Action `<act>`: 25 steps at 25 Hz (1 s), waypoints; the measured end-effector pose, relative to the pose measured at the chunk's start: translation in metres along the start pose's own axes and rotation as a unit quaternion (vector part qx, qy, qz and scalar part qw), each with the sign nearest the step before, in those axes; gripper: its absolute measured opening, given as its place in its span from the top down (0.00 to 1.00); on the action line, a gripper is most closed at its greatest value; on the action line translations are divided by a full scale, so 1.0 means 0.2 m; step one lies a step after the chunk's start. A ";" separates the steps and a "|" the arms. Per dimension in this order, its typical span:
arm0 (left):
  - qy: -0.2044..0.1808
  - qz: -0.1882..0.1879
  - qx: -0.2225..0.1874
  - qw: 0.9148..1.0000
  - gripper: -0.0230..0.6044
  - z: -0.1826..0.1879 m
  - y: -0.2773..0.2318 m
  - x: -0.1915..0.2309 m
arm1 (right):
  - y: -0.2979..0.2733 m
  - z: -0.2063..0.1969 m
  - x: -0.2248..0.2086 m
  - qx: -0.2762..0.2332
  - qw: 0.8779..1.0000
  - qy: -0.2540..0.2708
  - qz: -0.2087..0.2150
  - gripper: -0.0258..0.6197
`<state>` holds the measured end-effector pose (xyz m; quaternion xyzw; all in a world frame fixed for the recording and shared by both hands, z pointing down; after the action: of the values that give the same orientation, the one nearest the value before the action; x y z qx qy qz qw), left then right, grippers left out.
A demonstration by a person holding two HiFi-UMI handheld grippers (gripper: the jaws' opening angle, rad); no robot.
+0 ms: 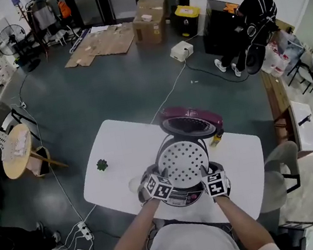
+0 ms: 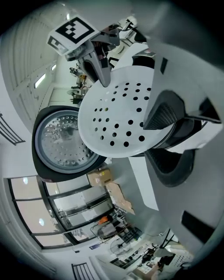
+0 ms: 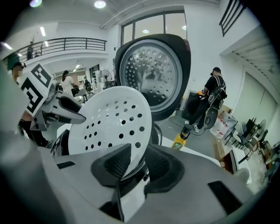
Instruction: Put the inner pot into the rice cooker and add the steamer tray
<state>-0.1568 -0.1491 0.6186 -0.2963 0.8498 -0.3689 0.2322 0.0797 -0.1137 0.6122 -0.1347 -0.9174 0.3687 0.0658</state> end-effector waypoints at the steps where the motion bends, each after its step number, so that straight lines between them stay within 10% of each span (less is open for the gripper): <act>1: -0.006 0.003 0.007 1.000 0.72 0.00 -0.01 0.00 | -0.01 0.00 0.01 0.005 1.000 0.001 -0.001 0.78; 25: -0.067 0.005 0.067 0.995 0.57 -0.08 -0.21 0.07 | -0.21 0.00 0.10 0.098 0.992 0.048 -0.068 0.72</act>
<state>-0.1623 -0.1740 0.6587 -0.3000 0.8070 -0.4033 0.3099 0.0519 -0.1359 0.6419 -0.0822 -0.8797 0.4446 0.1475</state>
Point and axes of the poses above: the fingertips, and each gripper's own axes: y backward along the fingers, x to its left, z out of its top, the point moved 10 cm from there along y, backward along the fingers, and after that the axes turned 4 degrees about -y, right-handed, at the moved point
